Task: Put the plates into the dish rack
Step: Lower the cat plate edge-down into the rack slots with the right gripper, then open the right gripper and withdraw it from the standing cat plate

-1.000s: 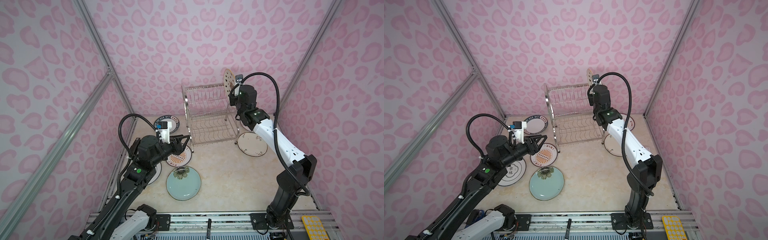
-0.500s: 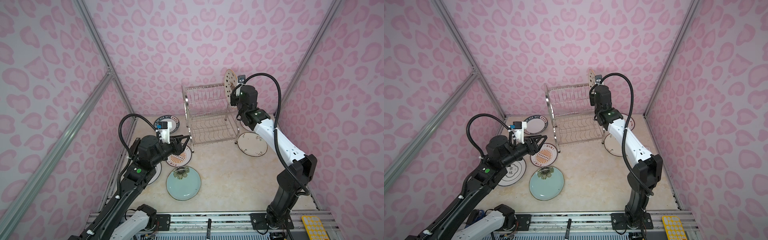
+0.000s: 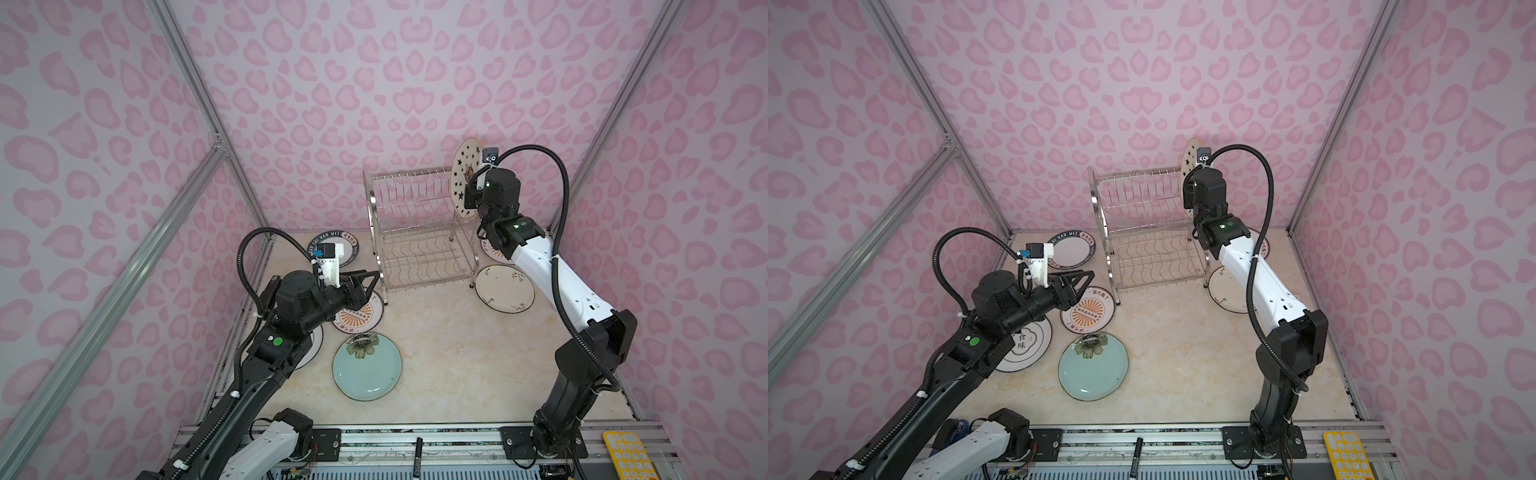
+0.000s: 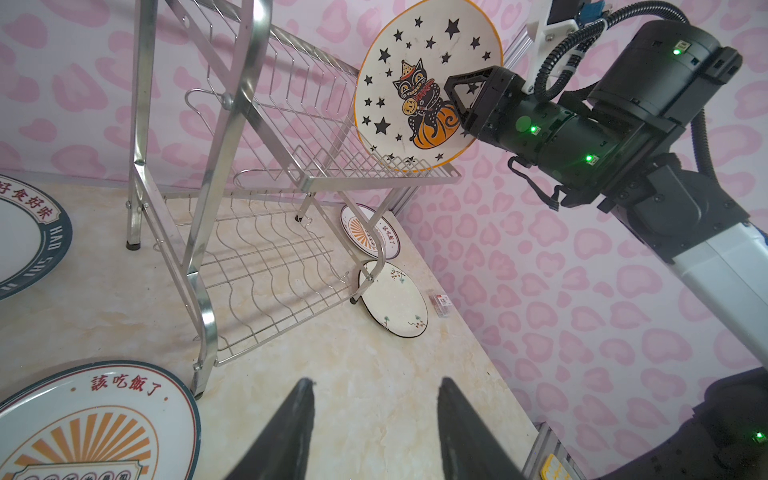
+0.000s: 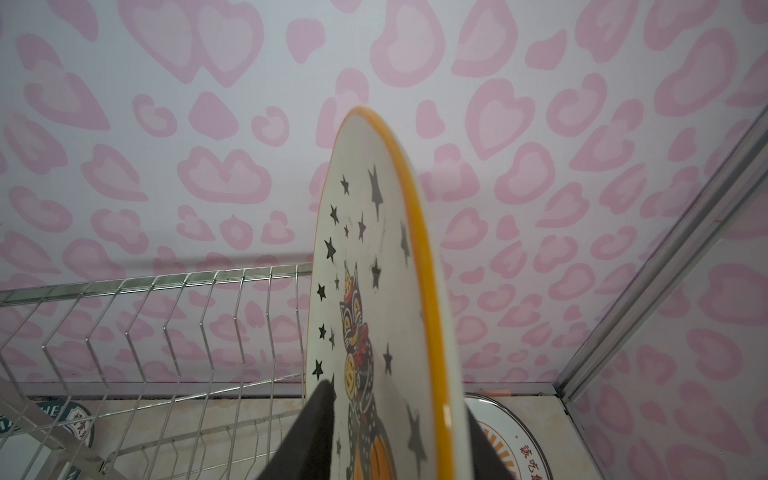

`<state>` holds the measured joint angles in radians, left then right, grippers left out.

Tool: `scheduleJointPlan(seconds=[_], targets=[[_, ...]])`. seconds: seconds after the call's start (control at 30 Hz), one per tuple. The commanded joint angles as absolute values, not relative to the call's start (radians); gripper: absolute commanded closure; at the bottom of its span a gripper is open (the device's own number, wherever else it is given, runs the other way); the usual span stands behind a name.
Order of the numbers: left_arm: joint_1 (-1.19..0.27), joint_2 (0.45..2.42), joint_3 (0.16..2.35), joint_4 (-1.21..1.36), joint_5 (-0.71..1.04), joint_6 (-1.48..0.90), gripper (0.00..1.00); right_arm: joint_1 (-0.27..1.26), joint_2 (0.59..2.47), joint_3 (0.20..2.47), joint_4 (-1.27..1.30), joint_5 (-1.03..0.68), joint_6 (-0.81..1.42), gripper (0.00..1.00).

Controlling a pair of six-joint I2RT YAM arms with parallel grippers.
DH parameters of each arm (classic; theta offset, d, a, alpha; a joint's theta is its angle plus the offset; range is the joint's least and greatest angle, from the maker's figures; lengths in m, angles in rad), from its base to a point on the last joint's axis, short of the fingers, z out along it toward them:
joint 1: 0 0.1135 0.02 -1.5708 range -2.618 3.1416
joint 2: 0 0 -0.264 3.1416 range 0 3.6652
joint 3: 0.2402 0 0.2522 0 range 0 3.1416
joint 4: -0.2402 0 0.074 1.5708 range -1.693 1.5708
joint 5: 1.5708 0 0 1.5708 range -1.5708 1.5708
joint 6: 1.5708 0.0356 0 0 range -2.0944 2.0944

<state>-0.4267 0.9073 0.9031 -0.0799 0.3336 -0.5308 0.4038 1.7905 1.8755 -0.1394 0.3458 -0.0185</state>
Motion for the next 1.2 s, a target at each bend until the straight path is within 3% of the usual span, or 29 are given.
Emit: scheduleJointPlan(seconds=[0.0,0.63,1.17], targets=[[-0.426,0.907,0.914,-0.073,0.341,-0.522,0.49,0.401,1.784,1.874,-0.114,0.337,-0.016,0.57],[-0.426,0.921,0.912,-0.073,0.331,-0.520,0.49,0.393,1.643,1.752,-0.042,0.295,0.000,0.36],[-0.428,0.986,0.896,-0.061,0.285,-0.515,0.49,0.323,1.364,1.505,0.017,0.171,0.102,0.35]])
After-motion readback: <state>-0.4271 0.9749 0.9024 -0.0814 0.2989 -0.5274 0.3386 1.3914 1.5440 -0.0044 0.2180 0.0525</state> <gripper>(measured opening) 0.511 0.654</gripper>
